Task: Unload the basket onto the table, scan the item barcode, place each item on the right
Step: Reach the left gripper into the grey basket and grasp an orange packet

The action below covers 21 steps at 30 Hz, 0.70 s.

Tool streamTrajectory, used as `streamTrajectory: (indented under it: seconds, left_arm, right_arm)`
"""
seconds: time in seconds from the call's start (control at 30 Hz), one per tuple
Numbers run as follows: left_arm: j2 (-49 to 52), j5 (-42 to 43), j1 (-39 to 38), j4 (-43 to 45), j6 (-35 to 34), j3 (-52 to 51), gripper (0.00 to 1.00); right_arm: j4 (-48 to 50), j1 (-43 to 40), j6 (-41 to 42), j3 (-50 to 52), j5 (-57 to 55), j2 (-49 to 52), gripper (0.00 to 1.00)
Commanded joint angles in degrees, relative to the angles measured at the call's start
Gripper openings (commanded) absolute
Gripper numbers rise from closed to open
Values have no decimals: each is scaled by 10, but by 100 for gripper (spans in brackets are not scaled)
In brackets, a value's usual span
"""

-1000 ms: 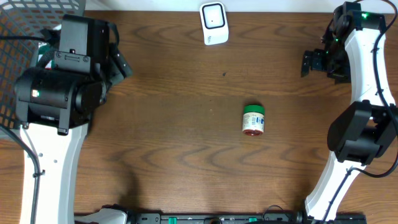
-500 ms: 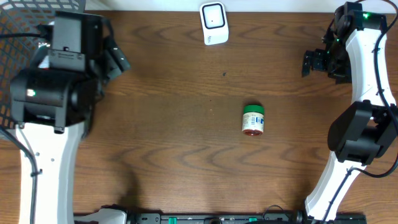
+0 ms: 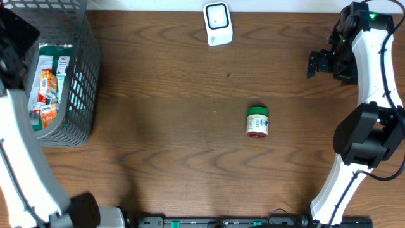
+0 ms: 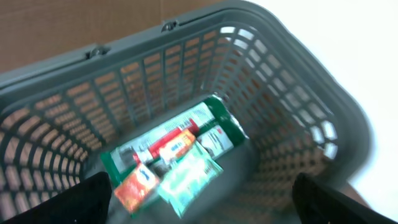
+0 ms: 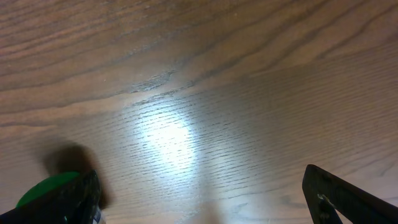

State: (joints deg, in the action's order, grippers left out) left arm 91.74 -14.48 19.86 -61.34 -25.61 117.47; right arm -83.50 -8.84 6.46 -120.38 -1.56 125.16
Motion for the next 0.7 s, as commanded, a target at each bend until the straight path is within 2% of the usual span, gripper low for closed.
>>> streamTrajectory:
  seconds: [0.0, 0.13, 0.23, 0.43, 0.57, 0.67]
  left_arm:
    - [63, 5, 16, 26, 78, 6, 93]
    - [128, 12, 27, 54, 127, 6, 95]
    - [187, 56, 47, 83, 158, 6, 98]
    - [259, 68, 71, 109, 164, 6, 99]
    - [308, 78, 77, 112, 177, 5, 89]
    - [342, 137, 77, 109, 237, 5, 85]
  right_arm:
    - [0, 0, -3, -7, -7, 1, 99]
    - [0, 0, -3, -7, -7, 1, 99]
    - [0, 0, -3, -7, -7, 1, 99]
    - [0, 0, -3, -7, -7, 1, 99]
    - [0, 0, -3, -7, -7, 1, 99]
    - [0, 0, -3, -7, -7, 1, 99]
